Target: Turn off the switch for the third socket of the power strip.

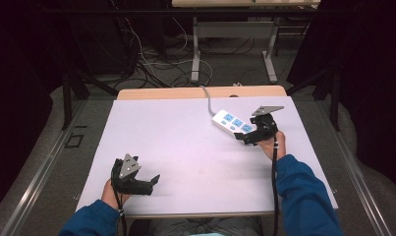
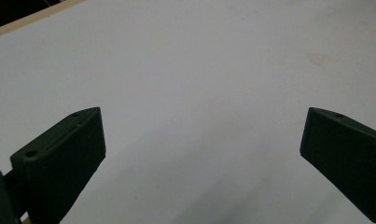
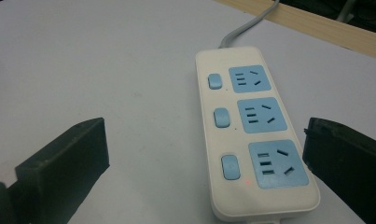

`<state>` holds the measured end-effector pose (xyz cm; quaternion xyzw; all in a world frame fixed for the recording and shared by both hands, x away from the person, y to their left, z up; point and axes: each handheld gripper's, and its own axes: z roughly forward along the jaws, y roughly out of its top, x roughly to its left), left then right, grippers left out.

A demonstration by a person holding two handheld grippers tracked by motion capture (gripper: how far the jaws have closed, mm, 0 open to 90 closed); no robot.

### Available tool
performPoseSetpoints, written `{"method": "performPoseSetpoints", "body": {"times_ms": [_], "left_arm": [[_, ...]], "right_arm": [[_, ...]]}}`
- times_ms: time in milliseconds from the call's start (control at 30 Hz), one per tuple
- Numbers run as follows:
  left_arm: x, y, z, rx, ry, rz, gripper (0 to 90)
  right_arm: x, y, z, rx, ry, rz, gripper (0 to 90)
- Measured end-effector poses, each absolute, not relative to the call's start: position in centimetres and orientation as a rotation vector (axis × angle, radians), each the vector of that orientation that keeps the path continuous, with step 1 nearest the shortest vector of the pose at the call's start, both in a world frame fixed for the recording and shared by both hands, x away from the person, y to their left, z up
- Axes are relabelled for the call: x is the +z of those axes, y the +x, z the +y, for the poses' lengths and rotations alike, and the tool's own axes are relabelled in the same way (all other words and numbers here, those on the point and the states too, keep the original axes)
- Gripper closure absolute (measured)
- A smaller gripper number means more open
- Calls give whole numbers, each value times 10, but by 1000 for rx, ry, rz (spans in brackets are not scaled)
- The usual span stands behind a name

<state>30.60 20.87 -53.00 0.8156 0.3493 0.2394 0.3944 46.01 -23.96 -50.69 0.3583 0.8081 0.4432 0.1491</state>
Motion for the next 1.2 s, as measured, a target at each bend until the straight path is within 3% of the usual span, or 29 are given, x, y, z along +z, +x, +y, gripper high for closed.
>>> {"method": "performPoseSetpoints", "body": {"times_ms": [467,567,767,967,1200], "left_arm": [[-530,308,208,596,2069,884,1],[-530,307,208,596,2069,883,1],[-530,307,209,597,2067,884,1],[-529,307,209,597,2074,886,1],[-529,307,209,597,2076,885,1]], "right_arm": [[-511,474,-238,1306,1069,2296,18],[-513,475,-239,1309,1078,2288,112],[-514,475,-240,1296,1108,2273,406],[-516,475,-241,1282,1130,2275,635],[-516,475,-243,1265,1135,2263,805]]}}
